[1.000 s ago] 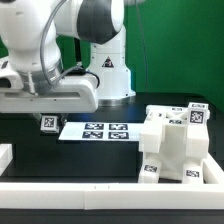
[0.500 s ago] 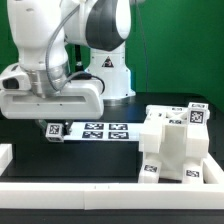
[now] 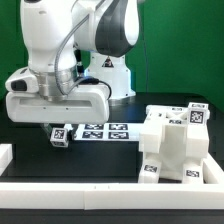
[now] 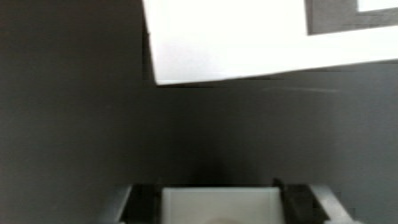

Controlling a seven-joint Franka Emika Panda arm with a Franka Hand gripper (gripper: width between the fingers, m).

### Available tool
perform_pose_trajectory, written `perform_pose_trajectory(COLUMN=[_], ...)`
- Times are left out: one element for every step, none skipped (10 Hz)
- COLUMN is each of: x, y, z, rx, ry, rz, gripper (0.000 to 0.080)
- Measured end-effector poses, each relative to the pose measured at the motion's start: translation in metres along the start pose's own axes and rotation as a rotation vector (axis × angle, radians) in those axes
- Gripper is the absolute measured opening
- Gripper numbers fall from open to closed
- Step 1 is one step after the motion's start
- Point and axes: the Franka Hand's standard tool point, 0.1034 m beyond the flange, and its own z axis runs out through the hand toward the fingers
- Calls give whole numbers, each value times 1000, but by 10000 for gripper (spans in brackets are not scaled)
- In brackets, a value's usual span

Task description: Assemble chair

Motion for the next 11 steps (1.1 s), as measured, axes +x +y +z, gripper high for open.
perform_pose_trajectory(x=[-4, 1, 0, -3, -3, -3, -3, -3, -3, -3, -4], y=[1, 3, 8, 8, 8, 8, 8, 8, 8, 8, 8], z=[3, 1, 2, 3, 3, 3, 3, 3, 4, 4, 4], rx=[-1, -17, -43, -41, -42, -42, -43, -43, -43, -43, -43], ry=[-5, 38, 102, 101, 102, 103, 103, 103, 101, 101, 100], rz=[-3, -7, -2, 2, 3, 3, 3, 3, 3, 3, 3], gripper=[284, 284, 284, 284, 284, 284, 284, 290, 290, 484, 484])
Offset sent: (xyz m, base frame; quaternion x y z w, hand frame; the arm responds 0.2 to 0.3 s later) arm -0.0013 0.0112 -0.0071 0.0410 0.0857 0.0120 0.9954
